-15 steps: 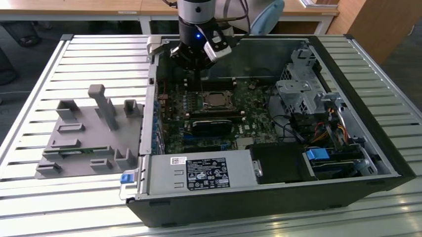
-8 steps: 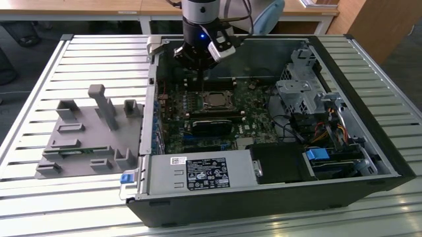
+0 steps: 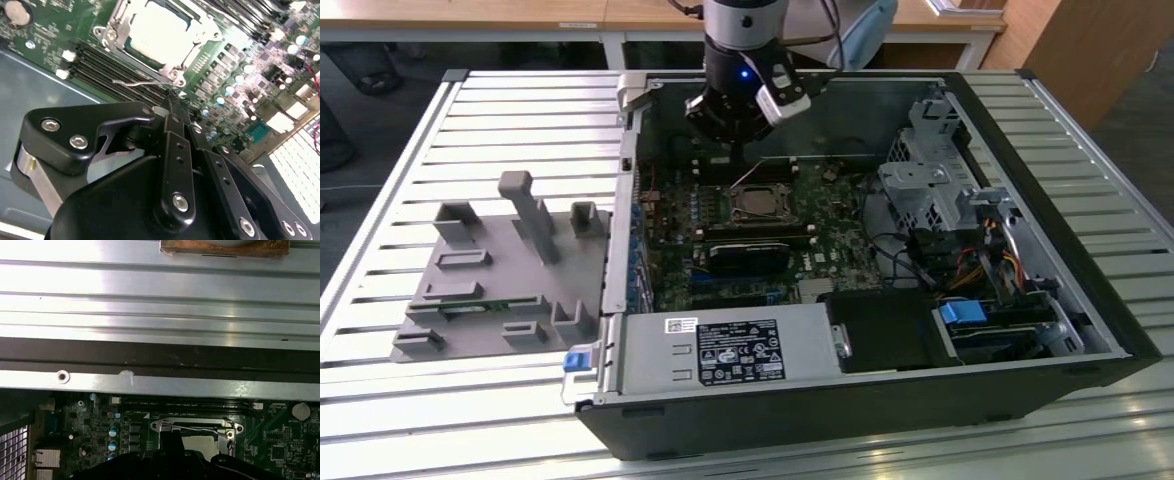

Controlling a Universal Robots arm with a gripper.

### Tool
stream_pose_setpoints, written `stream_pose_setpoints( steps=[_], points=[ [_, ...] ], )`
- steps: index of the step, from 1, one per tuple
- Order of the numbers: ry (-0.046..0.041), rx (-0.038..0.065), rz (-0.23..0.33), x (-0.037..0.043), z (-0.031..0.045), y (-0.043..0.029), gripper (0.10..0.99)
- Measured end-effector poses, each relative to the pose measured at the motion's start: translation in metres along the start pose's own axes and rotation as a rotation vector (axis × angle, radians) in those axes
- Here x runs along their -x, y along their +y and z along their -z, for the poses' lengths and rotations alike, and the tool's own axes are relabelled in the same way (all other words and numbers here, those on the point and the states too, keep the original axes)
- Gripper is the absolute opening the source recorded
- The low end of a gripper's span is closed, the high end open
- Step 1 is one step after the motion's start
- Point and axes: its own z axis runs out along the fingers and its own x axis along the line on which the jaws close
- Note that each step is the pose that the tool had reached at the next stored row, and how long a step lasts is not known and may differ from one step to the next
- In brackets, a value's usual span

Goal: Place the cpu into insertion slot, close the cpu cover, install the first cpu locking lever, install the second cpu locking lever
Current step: 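Install the first cpu locking lever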

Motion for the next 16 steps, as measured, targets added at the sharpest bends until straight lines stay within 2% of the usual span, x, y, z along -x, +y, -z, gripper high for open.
stream_pose_setpoints(
  steps=[3, 6, 7, 11, 16],
  points=[
    [0.0000, 0.002, 0.000, 0.0018, -0.0008, -0.0001, 0.106],
    [-0.0005, 0.023, -0.001, 0.0018, -0.0026, -0.0001, 0.106],
    [-0.0010, 0.025, -0.001, 0.0019, -0.0035, -0.0001, 0.106],
    [-0.0016, 0.025, -0.005, 0.0050, -0.0069, -0.0004, 0.106],
    [-0.0021, 0.027, -0.010, 0.0141, -0.0104, -0.0006, 0.106]
  ],
)
